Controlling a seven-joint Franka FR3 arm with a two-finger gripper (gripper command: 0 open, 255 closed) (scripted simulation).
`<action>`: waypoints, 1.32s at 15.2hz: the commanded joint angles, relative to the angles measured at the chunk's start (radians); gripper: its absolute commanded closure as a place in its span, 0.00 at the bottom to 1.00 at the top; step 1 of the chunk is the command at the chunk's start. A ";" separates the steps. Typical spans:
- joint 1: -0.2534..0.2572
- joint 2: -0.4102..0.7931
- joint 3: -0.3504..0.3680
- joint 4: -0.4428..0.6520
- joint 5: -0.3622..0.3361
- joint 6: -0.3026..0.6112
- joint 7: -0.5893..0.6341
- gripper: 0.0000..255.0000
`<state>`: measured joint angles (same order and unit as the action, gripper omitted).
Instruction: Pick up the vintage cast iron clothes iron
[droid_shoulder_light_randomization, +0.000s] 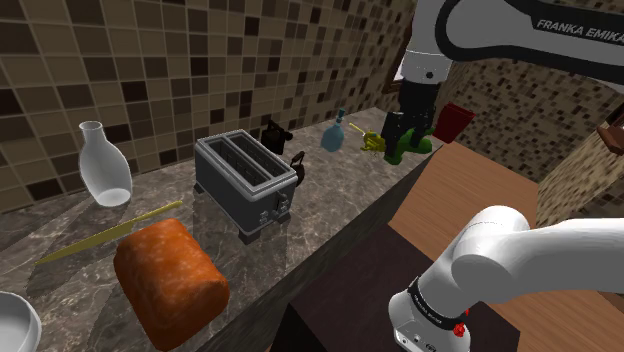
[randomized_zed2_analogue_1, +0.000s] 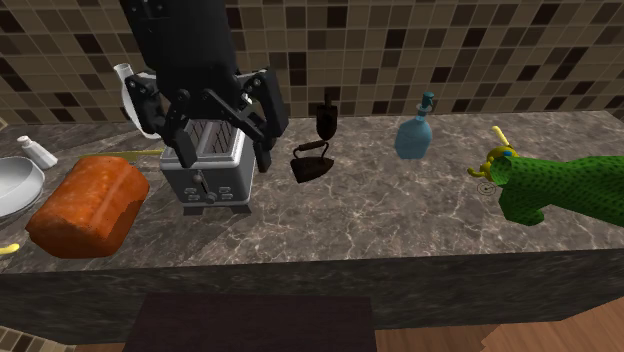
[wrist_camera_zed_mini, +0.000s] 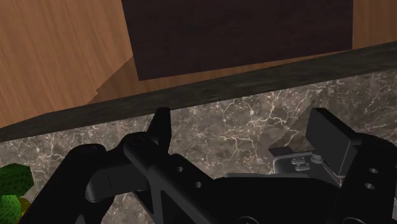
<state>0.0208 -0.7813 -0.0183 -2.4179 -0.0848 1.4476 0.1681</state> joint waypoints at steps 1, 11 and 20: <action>0.000 0.000 0.000 0.000 0.000 0.000 0.000 0.00; -0.041 0.324 0.043 0.021 0.064 0.322 0.229 0.00; -0.074 0.659 0.052 0.159 0.087 0.543 0.406 0.00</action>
<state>-0.0497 -0.1694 0.0336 -2.2878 0.0002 1.9681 0.5536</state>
